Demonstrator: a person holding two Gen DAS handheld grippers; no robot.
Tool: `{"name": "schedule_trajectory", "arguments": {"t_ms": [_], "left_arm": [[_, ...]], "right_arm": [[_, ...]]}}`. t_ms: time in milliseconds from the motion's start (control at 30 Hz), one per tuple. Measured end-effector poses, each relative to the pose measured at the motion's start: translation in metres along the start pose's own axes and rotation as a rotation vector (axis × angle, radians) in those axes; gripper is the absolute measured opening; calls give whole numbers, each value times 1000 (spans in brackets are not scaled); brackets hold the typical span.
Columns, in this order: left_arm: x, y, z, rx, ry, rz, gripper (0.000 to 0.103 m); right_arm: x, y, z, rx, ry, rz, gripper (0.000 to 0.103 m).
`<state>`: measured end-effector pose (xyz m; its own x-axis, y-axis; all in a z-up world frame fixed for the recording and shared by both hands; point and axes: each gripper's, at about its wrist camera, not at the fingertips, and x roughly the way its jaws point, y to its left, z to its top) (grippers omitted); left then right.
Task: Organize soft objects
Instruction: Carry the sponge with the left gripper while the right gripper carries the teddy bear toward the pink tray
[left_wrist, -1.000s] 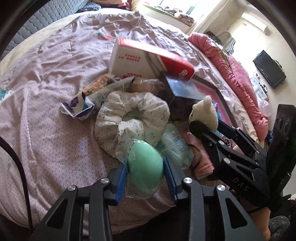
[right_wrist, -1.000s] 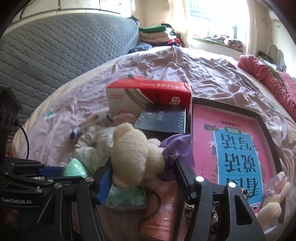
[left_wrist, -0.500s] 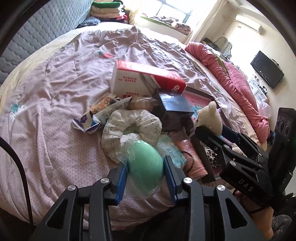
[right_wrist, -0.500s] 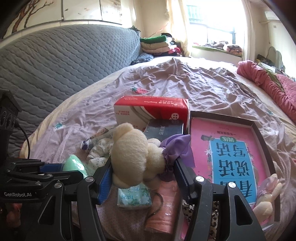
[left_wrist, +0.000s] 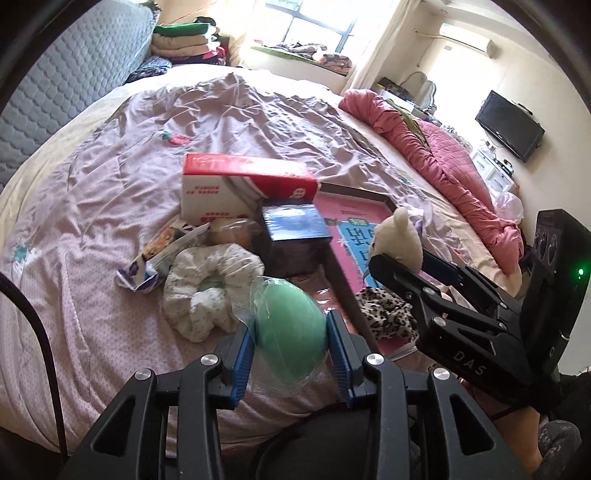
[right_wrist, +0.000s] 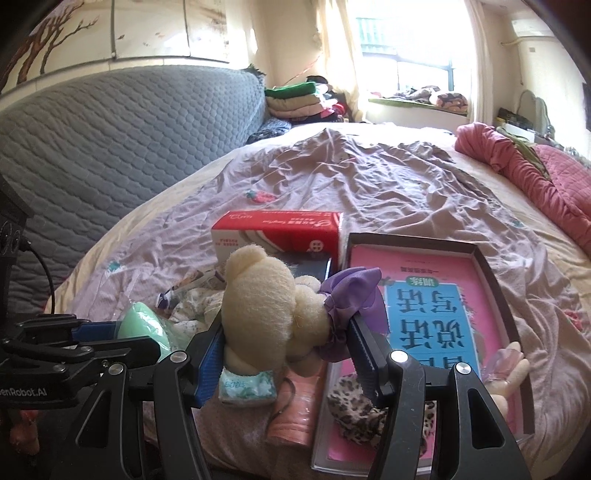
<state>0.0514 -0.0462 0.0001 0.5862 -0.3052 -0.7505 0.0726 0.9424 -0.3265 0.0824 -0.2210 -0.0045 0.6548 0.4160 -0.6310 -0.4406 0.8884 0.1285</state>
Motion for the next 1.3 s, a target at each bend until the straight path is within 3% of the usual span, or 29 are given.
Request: {"name": "schedule_trajectory", "arguments": {"t_ms": [700, 1033, 1300], "left_arm": [[10, -72, 32, 127, -30, -22, 38], [50, -110, 44, 206, 26, -37, 38], [78, -116, 41, 214, 74, -28, 38]], "right_arm": [[-39, -52, 6, 87, -44, -59, 62], [-59, -88, 1, 121, -53, -129, 62], [-56, -103, -5, 139, -44, -140, 62]]}}
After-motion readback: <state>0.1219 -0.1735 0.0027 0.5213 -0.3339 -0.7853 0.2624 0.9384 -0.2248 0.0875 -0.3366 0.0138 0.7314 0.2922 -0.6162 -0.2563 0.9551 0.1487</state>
